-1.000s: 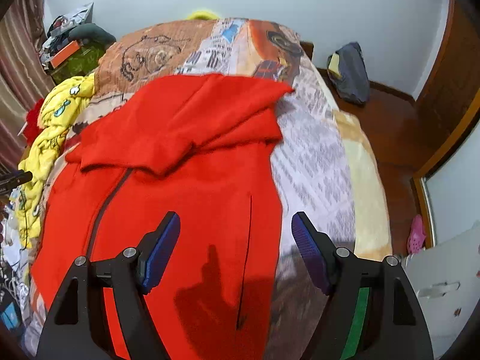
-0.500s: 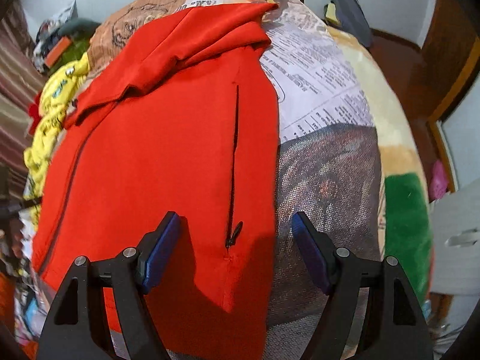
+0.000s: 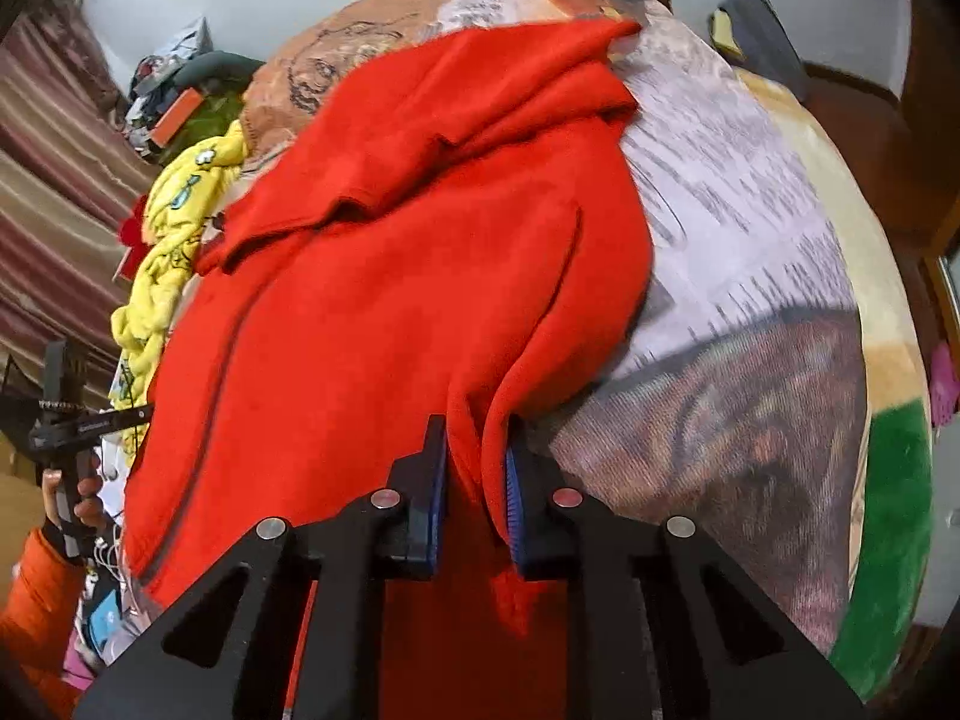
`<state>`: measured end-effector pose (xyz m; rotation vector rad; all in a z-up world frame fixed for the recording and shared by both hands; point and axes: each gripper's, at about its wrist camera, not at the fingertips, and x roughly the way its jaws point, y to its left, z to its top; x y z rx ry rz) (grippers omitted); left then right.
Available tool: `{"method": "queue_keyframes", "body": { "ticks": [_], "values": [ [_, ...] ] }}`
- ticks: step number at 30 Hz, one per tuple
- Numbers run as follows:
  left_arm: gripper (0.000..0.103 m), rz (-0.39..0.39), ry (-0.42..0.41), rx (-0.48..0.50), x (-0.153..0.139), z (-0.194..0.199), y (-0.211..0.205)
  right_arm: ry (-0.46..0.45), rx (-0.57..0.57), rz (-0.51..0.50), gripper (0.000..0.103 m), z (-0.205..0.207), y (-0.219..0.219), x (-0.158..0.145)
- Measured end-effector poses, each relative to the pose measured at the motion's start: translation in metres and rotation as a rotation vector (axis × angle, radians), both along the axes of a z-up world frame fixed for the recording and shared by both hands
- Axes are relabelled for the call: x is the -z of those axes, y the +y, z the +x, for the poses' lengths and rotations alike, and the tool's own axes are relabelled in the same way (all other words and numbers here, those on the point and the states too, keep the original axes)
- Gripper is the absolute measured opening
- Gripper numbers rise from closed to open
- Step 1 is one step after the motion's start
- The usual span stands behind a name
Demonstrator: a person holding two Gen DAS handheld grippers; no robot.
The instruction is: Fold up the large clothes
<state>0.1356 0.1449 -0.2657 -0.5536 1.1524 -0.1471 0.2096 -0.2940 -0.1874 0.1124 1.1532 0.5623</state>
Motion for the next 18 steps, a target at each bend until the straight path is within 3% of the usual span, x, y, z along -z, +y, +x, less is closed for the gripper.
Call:
{"method": "queue_keyframes", "body": {
  "ticks": [6, 13, 18],
  "values": [
    [0.009, 0.137, -0.181, -0.004, -0.064, 0.017, -0.006, -0.127, -0.006, 0.043, 0.014, 0.006, 0.010, -0.035],
    [0.008, 0.136, -0.346, -0.057, -0.124, 0.052, 0.015, -0.258, -0.022, 0.045, 0.014, 0.038, 0.023, -0.075],
    [0.008, 0.134, -0.367, -0.143, -0.135, 0.090, 0.035, -0.306, 0.038, 0.043, 0.014, 0.086, 0.018, -0.090]
  ]
}}
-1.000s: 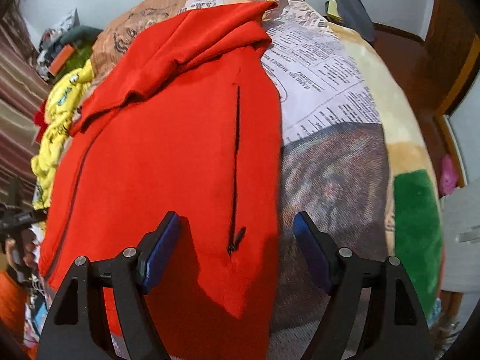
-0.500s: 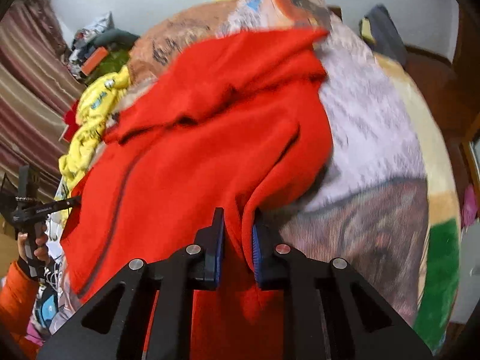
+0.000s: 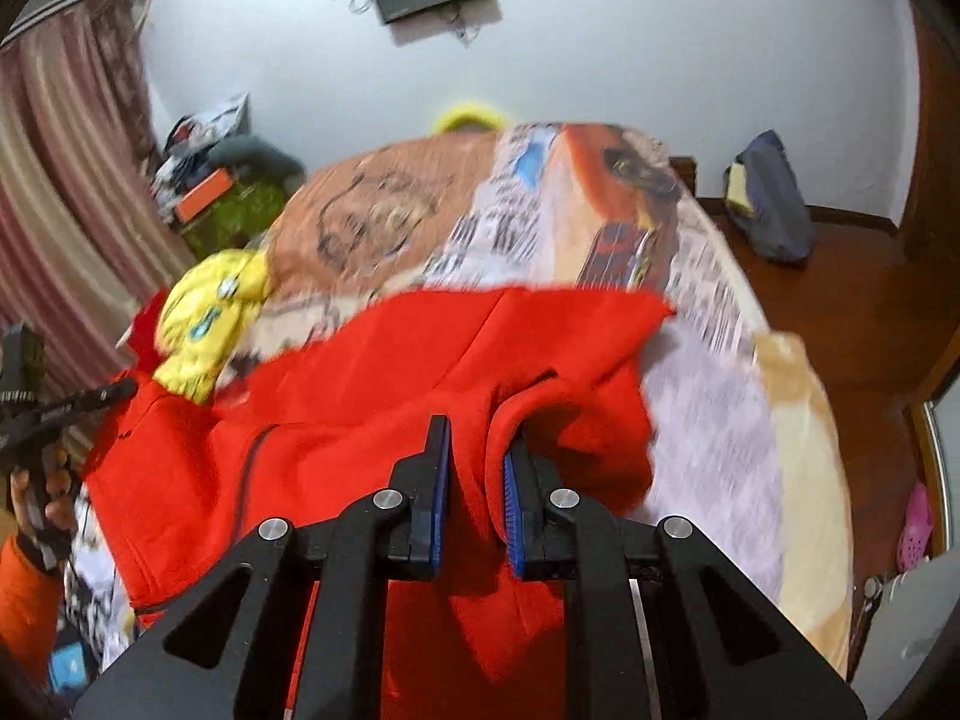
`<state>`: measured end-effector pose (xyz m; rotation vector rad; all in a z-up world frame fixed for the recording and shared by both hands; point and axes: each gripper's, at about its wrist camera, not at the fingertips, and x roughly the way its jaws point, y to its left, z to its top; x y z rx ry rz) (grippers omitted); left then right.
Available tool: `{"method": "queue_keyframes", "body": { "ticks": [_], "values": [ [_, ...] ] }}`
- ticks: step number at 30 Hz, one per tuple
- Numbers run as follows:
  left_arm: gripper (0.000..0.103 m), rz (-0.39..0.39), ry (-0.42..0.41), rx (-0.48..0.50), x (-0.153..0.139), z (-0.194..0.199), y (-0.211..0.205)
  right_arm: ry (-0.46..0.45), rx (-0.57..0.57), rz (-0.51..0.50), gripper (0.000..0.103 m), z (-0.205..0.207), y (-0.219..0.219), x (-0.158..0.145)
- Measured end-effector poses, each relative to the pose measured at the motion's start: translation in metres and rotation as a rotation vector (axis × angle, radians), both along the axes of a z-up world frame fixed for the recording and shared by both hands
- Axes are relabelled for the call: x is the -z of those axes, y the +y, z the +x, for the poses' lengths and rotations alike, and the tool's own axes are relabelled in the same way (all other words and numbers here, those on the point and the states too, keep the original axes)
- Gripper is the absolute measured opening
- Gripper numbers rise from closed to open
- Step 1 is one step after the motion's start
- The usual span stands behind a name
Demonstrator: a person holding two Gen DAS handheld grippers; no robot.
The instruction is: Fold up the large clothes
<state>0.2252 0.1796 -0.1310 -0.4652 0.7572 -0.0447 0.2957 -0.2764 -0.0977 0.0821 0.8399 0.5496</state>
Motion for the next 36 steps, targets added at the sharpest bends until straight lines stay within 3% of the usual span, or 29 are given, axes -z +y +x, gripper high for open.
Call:
{"method": "queue_keyframes", "body": {
  "ticks": [5, 11, 13, 16, 18, 20, 26, 29, 31, 33, 36],
  "values": [
    [0.009, -0.002, 0.056, -0.109, 0.027, 0.044, 0.017, 0.050, 0.081, -0.012, 0.014, 0.058, 0.006, 0.021],
    [0.013, 0.081, 0.216, -0.132, 0.093, 0.087, 0.015, 0.139, 0.105, -0.104, 0.016, 0.097, 0.024, 0.081],
    [0.019, 0.121, 0.269, -0.131, 0.116, 0.096, 0.015, 0.143, 0.097, -0.118, 0.018, 0.099, 0.024, 0.091],
    [0.026, 0.223, 0.338, -0.143, 0.139, 0.103, 0.017, 0.124, 0.089, -0.119, 0.027, 0.099, 0.020, 0.090],
    [0.037, 0.241, 0.357, -0.132, 0.148, 0.101, 0.021, 0.126, 0.086, -0.133, 0.040, 0.097, 0.015, 0.085],
    [0.042, 0.243, 0.347, -0.136, 0.143, 0.094, 0.023, 0.122, 0.105, -0.153, 0.047, 0.090, 0.007, 0.077],
    [0.057, 0.332, 0.314, -0.130, 0.105, 0.064, 0.024, 0.076, 0.141, -0.224, 0.047, 0.063, -0.011, 0.051],
    [0.068, 0.340, 0.264, -0.125, 0.078, 0.046, 0.019, 0.090, 0.096, -0.176, 0.047, 0.044, -0.015, 0.039],
    [0.085, 0.354, 0.212, -0.126, 0.060, 0.033, 0.010, 0.096, 0.060, -0.144, 0.047, 0.030, -0.012, 0.033],
    [0.093, 0.358, 0.182, -0.108, 0.051, 0.025, 0.000, 0.096, 0.024, -0.135, 0.051, 0.016, -0.005, 0.031],
    [0.095, 0.354, 0.170, -0.053, 0.045, 0.018, -0.024, 0.088, -0.014, -0.147, 0.056, -0.003, 0.010, 0.034]
  ]
}}
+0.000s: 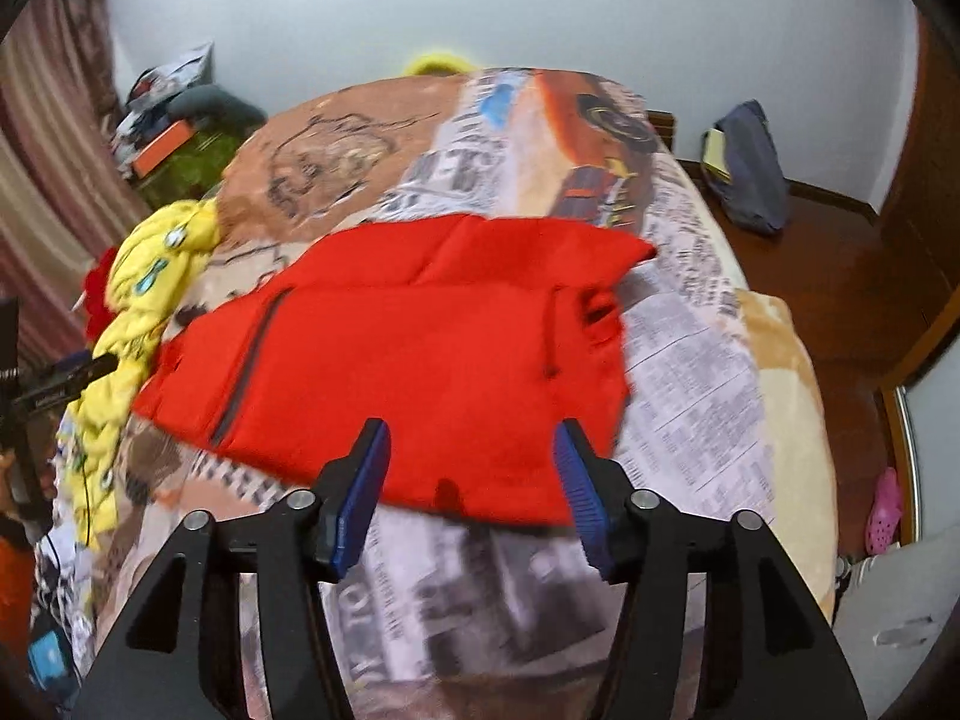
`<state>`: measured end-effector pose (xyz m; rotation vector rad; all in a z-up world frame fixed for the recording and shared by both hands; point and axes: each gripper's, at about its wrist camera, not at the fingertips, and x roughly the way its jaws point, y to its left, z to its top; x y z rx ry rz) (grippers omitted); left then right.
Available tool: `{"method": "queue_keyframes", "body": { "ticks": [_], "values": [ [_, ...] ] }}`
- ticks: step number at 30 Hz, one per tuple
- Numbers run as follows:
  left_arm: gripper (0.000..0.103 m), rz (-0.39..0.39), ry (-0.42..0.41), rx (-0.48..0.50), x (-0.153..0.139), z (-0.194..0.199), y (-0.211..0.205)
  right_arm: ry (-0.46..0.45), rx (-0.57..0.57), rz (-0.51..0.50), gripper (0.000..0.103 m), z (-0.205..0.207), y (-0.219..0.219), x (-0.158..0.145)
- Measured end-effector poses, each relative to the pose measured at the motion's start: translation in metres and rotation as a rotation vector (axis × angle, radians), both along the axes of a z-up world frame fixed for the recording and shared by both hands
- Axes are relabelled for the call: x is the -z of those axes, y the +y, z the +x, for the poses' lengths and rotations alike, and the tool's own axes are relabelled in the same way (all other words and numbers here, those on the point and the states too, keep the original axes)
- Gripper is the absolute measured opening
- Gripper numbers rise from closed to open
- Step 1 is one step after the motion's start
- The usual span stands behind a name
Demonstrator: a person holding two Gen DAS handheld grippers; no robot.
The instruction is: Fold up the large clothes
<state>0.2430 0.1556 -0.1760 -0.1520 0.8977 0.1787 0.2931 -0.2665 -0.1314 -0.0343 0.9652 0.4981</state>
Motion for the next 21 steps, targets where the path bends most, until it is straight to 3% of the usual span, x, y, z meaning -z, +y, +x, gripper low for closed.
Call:
{"method": "queue_keyframes", "body": {
  "ticks": [10, 16, 21],
  "values": [
    [0.095, 0.035, 0.088, 0.192, 0.034, 0.010, -0.089, 0.076, -0.140, -0.127, 0.056, -0.030, 0.054, 0.040],
    [0.095, 0.083, 0.099, 0.216, 0.051, 0.027, -0.111, 0.016, -0.154, -0.218, 0.056, -0.023, 0.074, 0.048],
    [0.095, 0.119, 0.091, 0.197, 0.052, 0.045, -0.103, -0.024, -0.161, -0.276, 0.056, -0.007, 0.085, 0.053]
  ]
}}
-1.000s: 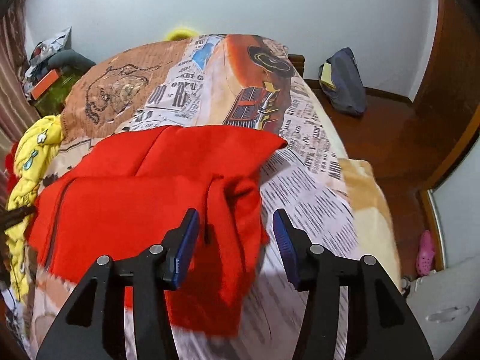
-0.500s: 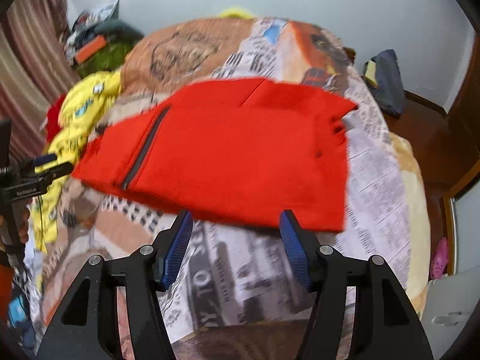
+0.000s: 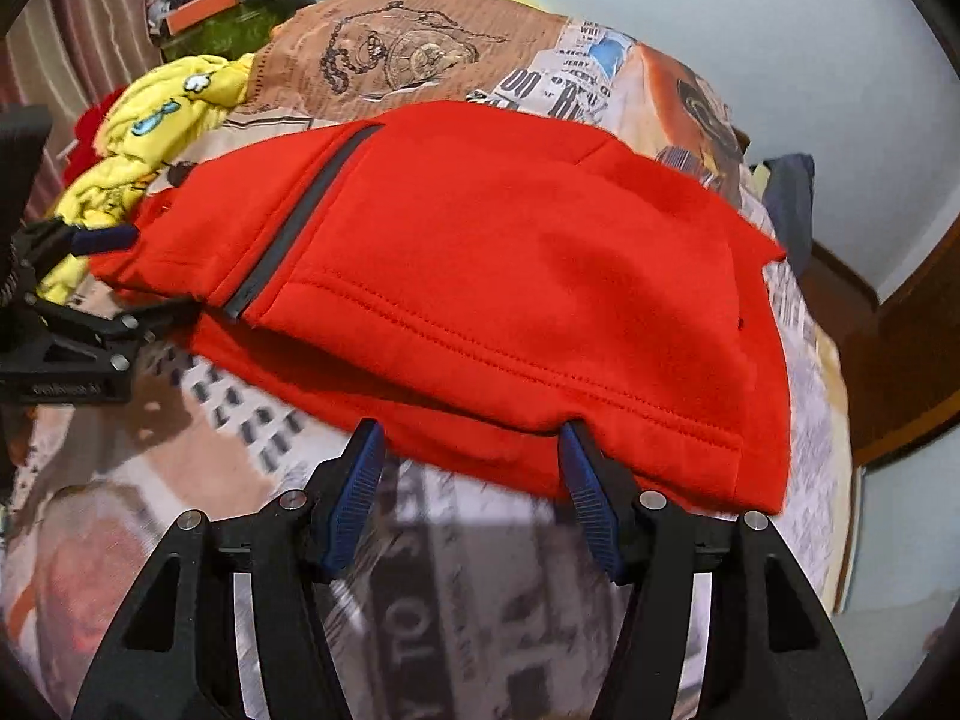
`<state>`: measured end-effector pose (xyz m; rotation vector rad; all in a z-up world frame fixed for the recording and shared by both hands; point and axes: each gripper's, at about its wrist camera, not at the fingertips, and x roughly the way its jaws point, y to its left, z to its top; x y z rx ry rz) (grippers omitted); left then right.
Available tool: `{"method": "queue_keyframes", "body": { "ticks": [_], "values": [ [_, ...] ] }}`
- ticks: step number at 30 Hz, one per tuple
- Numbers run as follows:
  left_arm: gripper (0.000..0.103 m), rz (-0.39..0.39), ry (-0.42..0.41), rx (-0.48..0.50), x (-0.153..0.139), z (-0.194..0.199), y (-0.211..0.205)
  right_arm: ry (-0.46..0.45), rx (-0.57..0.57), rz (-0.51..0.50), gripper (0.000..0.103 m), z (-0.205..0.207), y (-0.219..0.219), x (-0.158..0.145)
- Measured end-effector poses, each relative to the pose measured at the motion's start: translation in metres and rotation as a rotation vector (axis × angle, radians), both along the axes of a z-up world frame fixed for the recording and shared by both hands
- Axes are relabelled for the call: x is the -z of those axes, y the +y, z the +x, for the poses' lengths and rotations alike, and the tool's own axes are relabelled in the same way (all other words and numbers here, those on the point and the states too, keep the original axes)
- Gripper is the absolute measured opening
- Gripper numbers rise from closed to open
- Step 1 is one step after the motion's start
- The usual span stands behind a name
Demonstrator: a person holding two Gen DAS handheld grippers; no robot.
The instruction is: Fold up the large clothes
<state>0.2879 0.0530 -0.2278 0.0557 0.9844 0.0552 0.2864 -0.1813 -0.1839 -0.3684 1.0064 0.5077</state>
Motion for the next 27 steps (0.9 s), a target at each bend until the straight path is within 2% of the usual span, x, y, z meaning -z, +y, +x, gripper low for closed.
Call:
{"method": "queue_keyframes", "body": {
  "ticks": [4, 9, 12, 14, 16, 19, 21, 24, 25, 27],
  "values": [
    [0.095, -0.008, -0.056, -0.023, -0.017, 0.018, 0.021, -0.031, 0.000, 0.020, 0.056, 0.020, -0.002, -0.007],
    [0.095, 0.104, -0.051, -0.053, -0.017, 0.065, 0.040, -0.008, 0.040, 0.080, 0.056, 0.064, 0.003, -0.012],
    [0.095, 0.119, -0.045, -0.067, -0.021, 0.094, 0.054, -0.066, 0.096, 0.054, 0.056, 0.095, 0.011, -0.022],
    [0.095, 0.134, -0.045, -0.115, -0.032, 0.118, 0.068, -0.097, 0.131, 0.060, 0.056, 0.113, 0.013, -0.035],
    [0.095, 0.095, -0.060, -0.147, -0.049, 0.131, 0.083, -0.148, 0.160, 0.073, 0.056, 0.125, 0.011, -0.054],
    [0.095, 0.088, -0.140, -0.194, -0.083, 0.136, 0.098, -0.214, 0.185, 0.124, 0.056, 0.131, 0.004, -0.085],
    [0.095, 0.078, -0.197, -0.214, -0.108, 0.131, 0.108, -0.221, 0.206, 0.163, 0.056, 0.132, -0.004, -0.103],
    [0.096, 0.027, -0.241, -0.198, -0.130, 0.111, 0.116, -0.210, 0.213, 0.230, 0.057, 0.122, -0.019, -0.120],
    [0.098, 0.012, -0.245, -0.186, -0.133, 0.104, 0.117, -0.202, 0.206, 0.252, 0.059, 0.115, -0.024, -0.122],
    [0.100, -0.004, -0.239, -0.159, -0.133, 0.087, 0.116, -0.185, 0.199, 0.275, 0.069, 0.107, -0.031, -0.119]
  ]
}}
